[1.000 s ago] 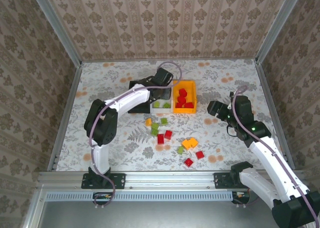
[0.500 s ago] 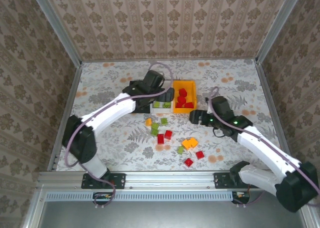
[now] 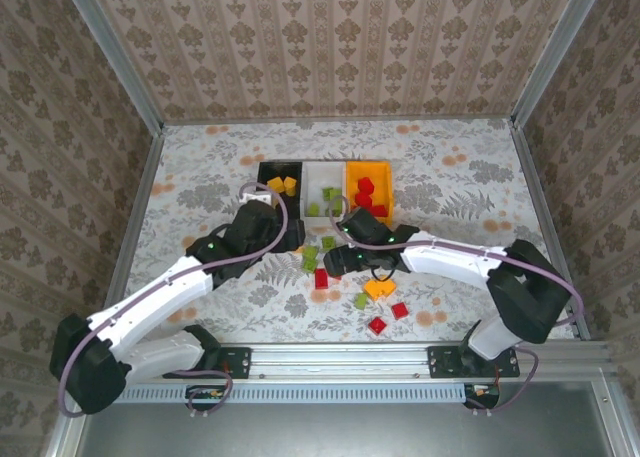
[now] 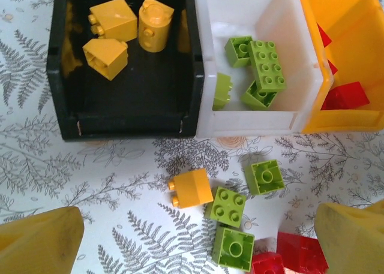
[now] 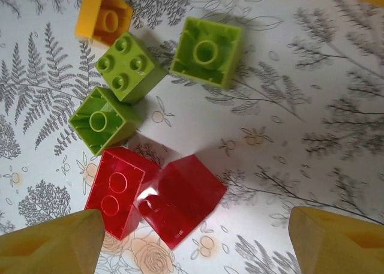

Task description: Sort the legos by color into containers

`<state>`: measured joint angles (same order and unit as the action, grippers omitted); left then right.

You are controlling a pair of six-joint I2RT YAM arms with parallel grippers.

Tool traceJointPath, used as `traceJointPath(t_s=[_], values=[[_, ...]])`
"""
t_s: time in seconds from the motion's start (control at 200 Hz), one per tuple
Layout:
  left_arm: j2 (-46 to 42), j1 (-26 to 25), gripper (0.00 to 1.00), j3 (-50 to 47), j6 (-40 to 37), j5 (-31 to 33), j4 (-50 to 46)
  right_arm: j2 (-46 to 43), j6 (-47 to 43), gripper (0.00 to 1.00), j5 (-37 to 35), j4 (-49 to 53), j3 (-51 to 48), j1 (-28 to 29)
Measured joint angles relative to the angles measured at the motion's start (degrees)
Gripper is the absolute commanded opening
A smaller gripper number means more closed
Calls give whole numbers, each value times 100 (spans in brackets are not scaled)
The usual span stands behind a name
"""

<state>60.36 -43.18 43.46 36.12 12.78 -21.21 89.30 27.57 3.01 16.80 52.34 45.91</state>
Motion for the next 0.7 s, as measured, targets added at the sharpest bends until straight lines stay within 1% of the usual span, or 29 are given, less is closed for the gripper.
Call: traceJointPath(t_s=[0.105, 0.235, 0.32, 0.385, 0.445, 0.595, 0.7], values=[[-199, 7, 100, -216, 120, 17, 2, 339, 2, 80, -129, -2, 192, 144], [-232, 13, 100, -372, 208, 22, -13, 667, 17, 73, -308, 7, 398, 243], [-271, 15, 100, -442, 245, 28, -15, 769, 11, 64, -404, 15, 457, 275], [-317, 20, 100, -468, 260, 39, -20, 820, 46, 55, -444, 22, 474, 275], [-376, 46, 100, -472, 275, 42, -20, 835, 90, 50, -479, 57, 474, 289], [-485, 92, 100, -472, 291, 61, -20, 828, 103, 40, -557, 111, 472, 291], [-494, 96, 100, -474, 291, 59, -17, 776, 120, 36, -603, 109, 433, 291]])
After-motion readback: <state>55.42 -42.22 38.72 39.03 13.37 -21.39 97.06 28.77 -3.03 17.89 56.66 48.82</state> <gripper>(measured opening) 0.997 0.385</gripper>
